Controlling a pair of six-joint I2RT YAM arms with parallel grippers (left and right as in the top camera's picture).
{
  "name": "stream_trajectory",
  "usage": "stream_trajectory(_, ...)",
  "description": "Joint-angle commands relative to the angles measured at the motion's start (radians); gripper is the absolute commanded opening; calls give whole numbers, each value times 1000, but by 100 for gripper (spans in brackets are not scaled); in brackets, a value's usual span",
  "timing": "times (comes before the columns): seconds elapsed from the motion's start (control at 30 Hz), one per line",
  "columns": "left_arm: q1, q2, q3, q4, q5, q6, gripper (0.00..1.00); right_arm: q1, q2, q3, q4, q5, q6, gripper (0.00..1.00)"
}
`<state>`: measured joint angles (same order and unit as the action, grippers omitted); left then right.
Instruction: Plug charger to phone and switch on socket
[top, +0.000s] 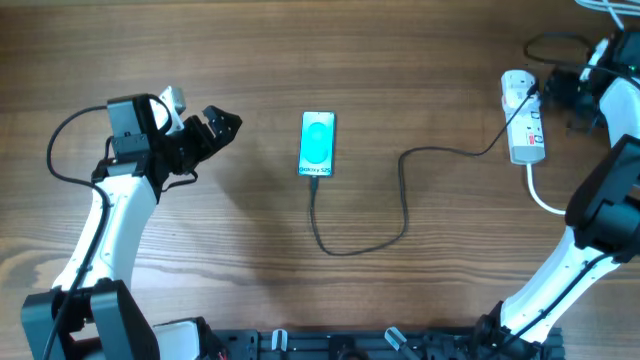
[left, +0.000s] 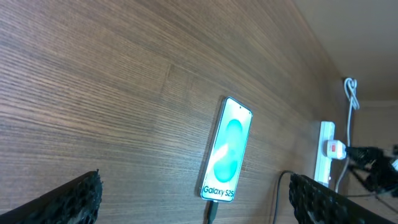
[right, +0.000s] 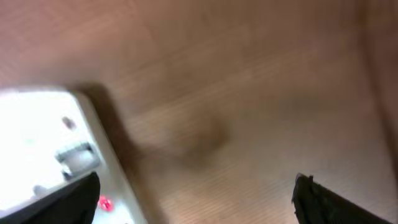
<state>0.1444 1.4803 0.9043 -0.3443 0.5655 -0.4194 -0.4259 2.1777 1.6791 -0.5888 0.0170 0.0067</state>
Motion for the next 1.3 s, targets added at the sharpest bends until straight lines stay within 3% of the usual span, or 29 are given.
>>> stream_trajectory(0.0,-2,5,-2,2,-7,23,100,24,-7,17,62,-33,20,100)
stream_trajectory(0.7,-2,-1,-2,2,-7,23,100,24,-7,17,77,-33,19,100)
stream_trajectory(1.1,-3,-518,-2,-13,-7,23,100,24,-7,17,77,-33,20,100)
stream_trajectory(1.27,-3,-562,-2,-29,-11,23,100,24,-7,17,77,-33,20,100)
